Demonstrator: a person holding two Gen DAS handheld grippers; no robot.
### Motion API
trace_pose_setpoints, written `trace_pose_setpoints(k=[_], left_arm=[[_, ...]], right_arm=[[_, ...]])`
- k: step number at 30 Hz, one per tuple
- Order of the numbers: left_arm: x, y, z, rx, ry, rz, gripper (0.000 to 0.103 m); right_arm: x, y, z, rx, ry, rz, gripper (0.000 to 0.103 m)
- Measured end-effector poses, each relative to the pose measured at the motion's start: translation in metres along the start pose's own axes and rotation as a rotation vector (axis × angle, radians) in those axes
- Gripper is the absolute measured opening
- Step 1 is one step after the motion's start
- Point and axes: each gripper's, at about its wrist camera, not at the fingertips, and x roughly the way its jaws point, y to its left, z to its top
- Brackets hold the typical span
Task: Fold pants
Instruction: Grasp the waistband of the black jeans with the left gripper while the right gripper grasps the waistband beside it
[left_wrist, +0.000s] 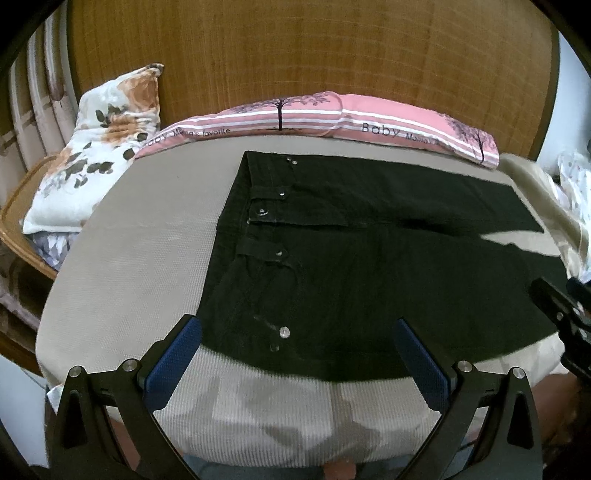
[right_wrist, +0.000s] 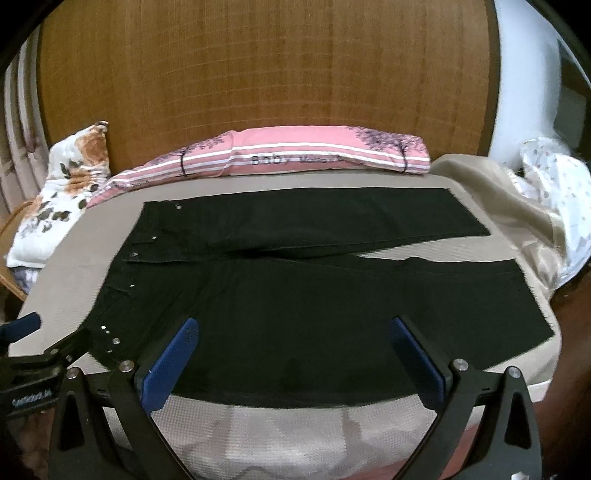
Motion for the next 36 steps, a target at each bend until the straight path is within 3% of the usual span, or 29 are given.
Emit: trace_pose_setpoints(k=[4,10,15,20,24,27,36], left_arm=[[0.014,0.020,0.019,-0.049,0.020,-0.045,0.100],[0.047,0.059,0.062,-0.125,0.044,-0.114,0.081],[0.084,0.092,0.107,-0.176,0.068,-0.239,0.073],[0.130,0.121,0.149,-0.295,0.108,-0.370,0.070],[0.175,0.135,0.175,-0.360,0.164,-0.450,0.053],[0.204,0.139,0.188,-0.369,0.200,-0.478,0.046],[0.275,0.161,0.206,-0.451,0.293,-0.550,0.039]], right_arm=[[0.008,-0.004,0.011,-0.006,0.003,0.012,0.102],[0.032,-0.008,0.029,0.007,0.029,0.057,0.102],[0.064,-0.012,0.051,0.041,0.069,0.103,0.102],[0.103,-0.013,0.075,0.074,0.112,0.179,0.102],[0.132,-0.016,0.091,0.145,0.149,0.215,0.102],[0.155,-0.016,0.099,0.175,0.178,0.217,0.102],[0.204,-0.007,0.114,0.164,0.218,0.184,0.102]])
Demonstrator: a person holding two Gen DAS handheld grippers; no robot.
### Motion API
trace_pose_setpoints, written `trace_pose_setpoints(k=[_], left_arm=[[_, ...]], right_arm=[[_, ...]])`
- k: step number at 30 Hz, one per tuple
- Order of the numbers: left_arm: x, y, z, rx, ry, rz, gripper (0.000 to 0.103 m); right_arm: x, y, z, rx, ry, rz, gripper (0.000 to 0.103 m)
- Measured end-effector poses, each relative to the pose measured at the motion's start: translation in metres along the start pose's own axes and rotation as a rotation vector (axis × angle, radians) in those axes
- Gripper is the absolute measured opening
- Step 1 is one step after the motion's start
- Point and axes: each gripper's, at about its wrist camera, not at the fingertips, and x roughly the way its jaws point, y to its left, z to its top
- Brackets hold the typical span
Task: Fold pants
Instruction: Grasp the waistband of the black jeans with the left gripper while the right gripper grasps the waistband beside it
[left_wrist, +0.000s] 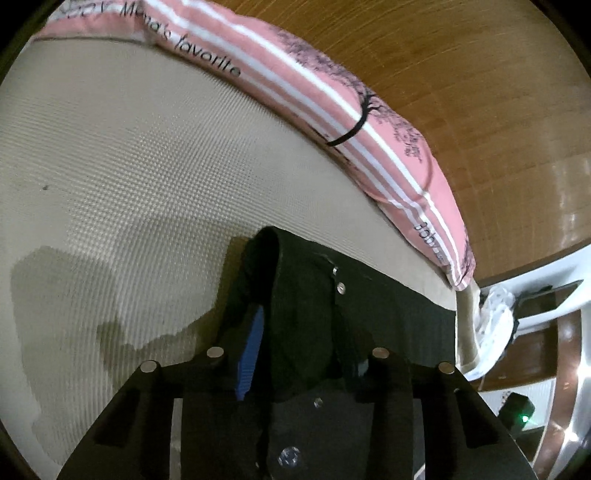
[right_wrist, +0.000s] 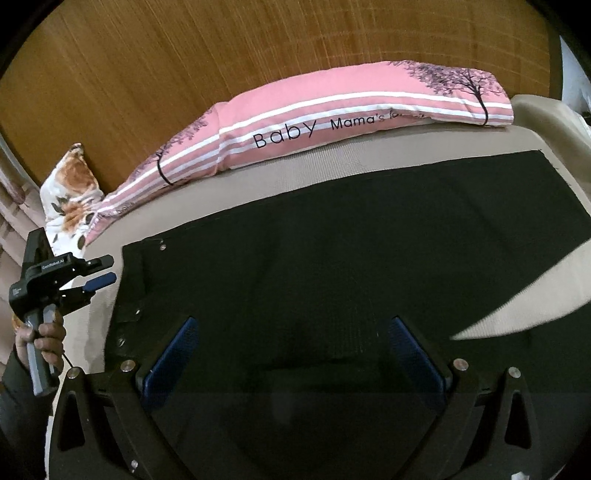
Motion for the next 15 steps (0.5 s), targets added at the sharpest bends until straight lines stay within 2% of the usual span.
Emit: trace_pose_setpoints(k=[2,8,15], left_arm=[[0.006,0.003,0.003,0.004,0.008,0.009,0.039],[0.023,0.002,0.014,0.033,0.047,-0.028,0.030],[0.037,-0.008,0.026,0.060,0.056,-0.053,0.030]], right_arm=[[0.008,0.000,0.005,-0.006,0.004,0.002,0.102],[0.030,0.006,0.021,-0.019,0.007,0.007,0.102],[0.056,0.007,0.047,-0.063,0.018,0.033,0.102]])
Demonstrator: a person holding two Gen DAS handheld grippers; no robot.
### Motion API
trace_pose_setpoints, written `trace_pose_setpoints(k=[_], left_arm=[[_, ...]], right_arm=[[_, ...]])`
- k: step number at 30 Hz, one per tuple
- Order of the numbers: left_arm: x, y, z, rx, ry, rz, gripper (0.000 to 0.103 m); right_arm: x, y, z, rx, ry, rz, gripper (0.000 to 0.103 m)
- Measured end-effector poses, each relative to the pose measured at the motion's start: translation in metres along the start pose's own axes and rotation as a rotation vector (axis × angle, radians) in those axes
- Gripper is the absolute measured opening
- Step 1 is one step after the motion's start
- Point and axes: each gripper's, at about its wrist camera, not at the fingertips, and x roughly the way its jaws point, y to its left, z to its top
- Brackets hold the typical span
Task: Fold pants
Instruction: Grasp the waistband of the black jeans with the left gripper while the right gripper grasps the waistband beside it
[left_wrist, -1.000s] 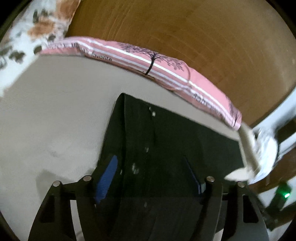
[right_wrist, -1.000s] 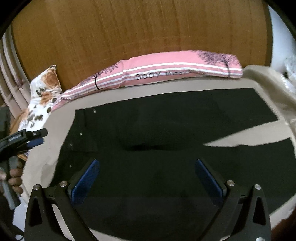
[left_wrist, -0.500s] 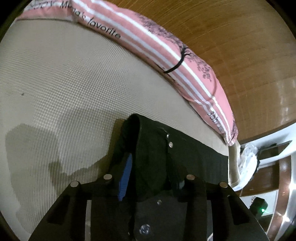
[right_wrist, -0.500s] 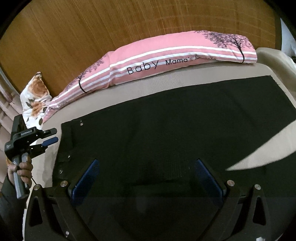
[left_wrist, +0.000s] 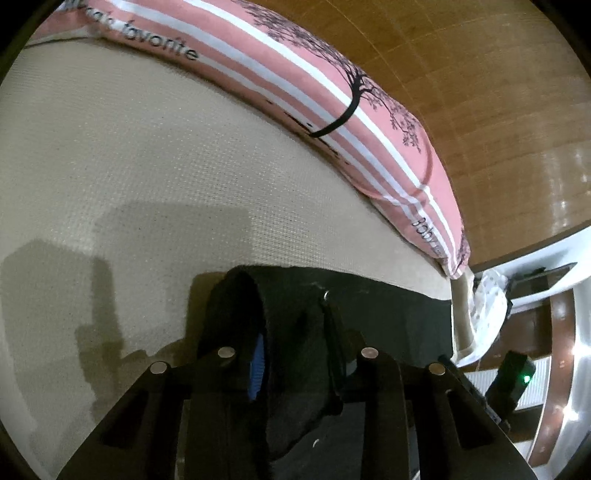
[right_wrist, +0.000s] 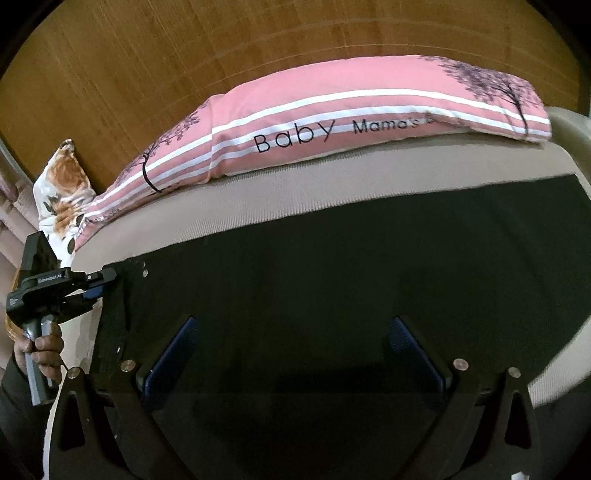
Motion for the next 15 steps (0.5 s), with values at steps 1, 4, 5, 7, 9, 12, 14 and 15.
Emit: trace_pose_setpoints(k=[1,4,5,7,9,12,14,15], left_arm=[[0.003,-0.001,0.001,-0.001,0.001,-0.001,0.030],[0.006,0.001,0.003,-0.003,-0.018,0.000,0.030],[0.006,0.000,0.002,0.002,-0.029,0.002,0.029],[0.002,-0.003,0.000,0.031,-0.054,0.030,0.011],[-0.005,-0.007,-0.005,0.057,-0.077,0.014,0.009],[-0.023,-0.024,-0.015,0.118,-0.143,-0.035,0.009],[-0.038,-0.039,-0.025,0.178,-0.190,-0.074,0.008],[-0.041,-0.046,-0.029,0.206,-0.204,-0.083,0.008]], right_arm=[[0.004,-0.001,0.005,-0.016,0.001,0.006,0.102],[0.017,-0.003,0.018,-0.058,0.022,0.038,0.102],[0.021,-0.004,0.022,-0.074,0.029,0.047,0.102],[0.032,-0.007,0.033,-0.113,0.059,0.058,0.102],[0.042,-0.010,0.043,-0.159,0.088,0.081,0.102],[0.052,-0.012,0.059,-0.261,0.125,0.094,0.102],[0.060,-0.011,0.071,-0.359,0.165,0.123,0.102],[0.063,-0.011,0.075,-0.391,0.182,0.130,0.099]])
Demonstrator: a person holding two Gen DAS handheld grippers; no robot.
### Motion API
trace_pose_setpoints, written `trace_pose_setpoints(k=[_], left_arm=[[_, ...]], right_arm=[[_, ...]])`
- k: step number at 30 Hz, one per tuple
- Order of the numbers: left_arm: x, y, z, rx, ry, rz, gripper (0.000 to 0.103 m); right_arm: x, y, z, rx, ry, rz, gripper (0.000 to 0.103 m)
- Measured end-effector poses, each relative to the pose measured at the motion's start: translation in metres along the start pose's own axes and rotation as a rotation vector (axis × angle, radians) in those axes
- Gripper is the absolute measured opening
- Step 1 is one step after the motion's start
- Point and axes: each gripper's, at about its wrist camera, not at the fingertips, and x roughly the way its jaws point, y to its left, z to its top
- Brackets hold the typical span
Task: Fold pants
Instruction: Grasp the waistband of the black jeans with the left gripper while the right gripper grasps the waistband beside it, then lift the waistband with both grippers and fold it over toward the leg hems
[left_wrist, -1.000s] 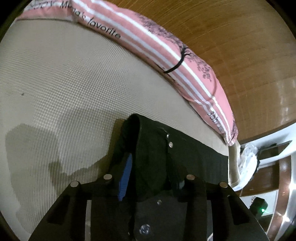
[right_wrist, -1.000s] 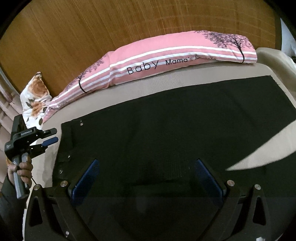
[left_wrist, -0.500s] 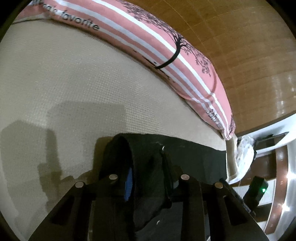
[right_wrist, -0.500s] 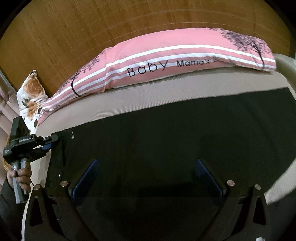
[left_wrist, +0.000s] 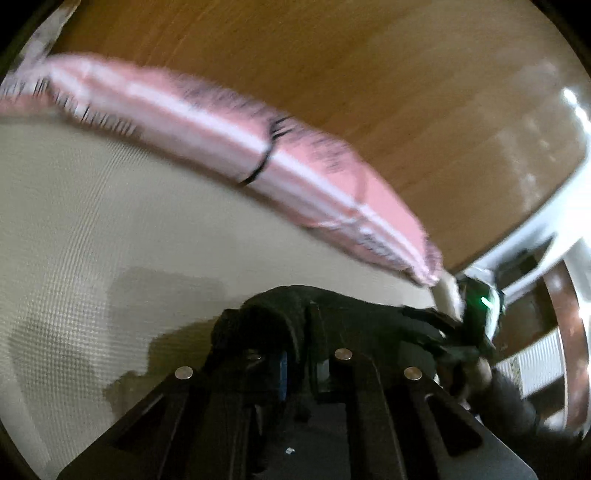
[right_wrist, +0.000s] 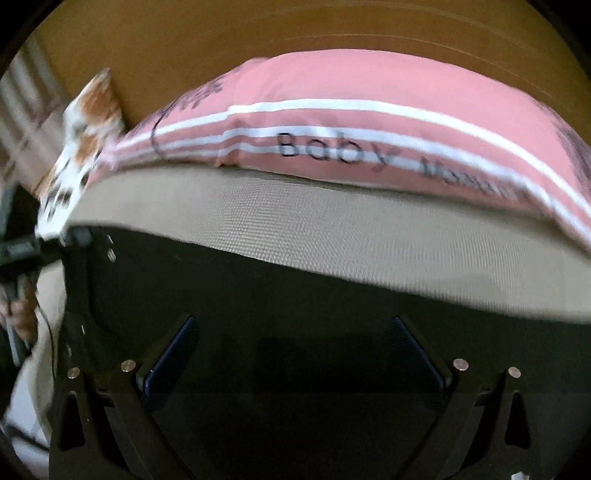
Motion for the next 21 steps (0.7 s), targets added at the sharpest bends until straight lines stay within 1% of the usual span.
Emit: trace_pose_setpoints(k=[1,2,3,4,6,7,10,13,14,17,18,20,21], left_arm=[[-0.005,-0.007,-0.002,0.030,-0.012,-0.009,0.008],[-0.011,-0.016,-0.005,0.073,-0.026,-0.017,0.008],[-0.016,-0.022,-0.007,0.100,-0.035,-0.012,0.008],[-0.018,-0.027,-0.008,0.117,-0.041,-0.011,0.008],[-0.023,-0.035,-0.009,0.140,-0.043,-0.020,0.008],[-0.025,-0.038,-0.009,0.143,-0.044,-0.023,0.008],[-0.033,-0.044,-0.008,0.157,-0.055,-0.038,0.008],[-0.036,-0.044,-0.012,0.150,-0.063,-0.052,0.008],[-0.039,-0.045,-0.012,0.148,-0.068,-0.048,0.008],[-0.040,-0.043,-0.012,0.135,-0.074,-0.038,0.008],[-0.041,-0.043,-0.011,0.134,-0.072,-0.033,0.008],[-0.041,-0.044,-0.011,0.141,-0.068,-0.021,0.008],[-0.041,-0.044,-0.010,0.142,-0.067,-0.016,0.008]], right_arm=[[0.003,-0.002,0.006,-0.035,0.027,0.022,0.093],[0.005,-0.006,0.011,-0.062,0.053,0.052,0.090],[0.008,-0.009,0.017,-0.088,0.074,0.073,0.082],[0.011,-0.013,0.023,-0.112,0.094,0.082,0.077],[0.017,-0.019,0.033,-0.158,0.141,0.113,0.076],[0.020,-0.021,0.038,-0.183,0.177,0.164,0.076],[0.030,-0.024,0.049,-0.257,0.277,0.264,0.076],[0.038,-0.022,0.054,-0.350,0.360,0.314,0.075],[0.041,-0.023,0.055,-0.375,0.387,0.323,0.073],[0.044,-0.028,0.054,-0.410,0.430,0.336,0.069],[0.045,-0.033,0.052,-0.421,0.439,0.324,0.065],[0.046,-0.050,0.048,-0.418,0.458,0.303,0.060],[0.044,-0.060,0.045,-0.402,0.457,0.299,0.054]])
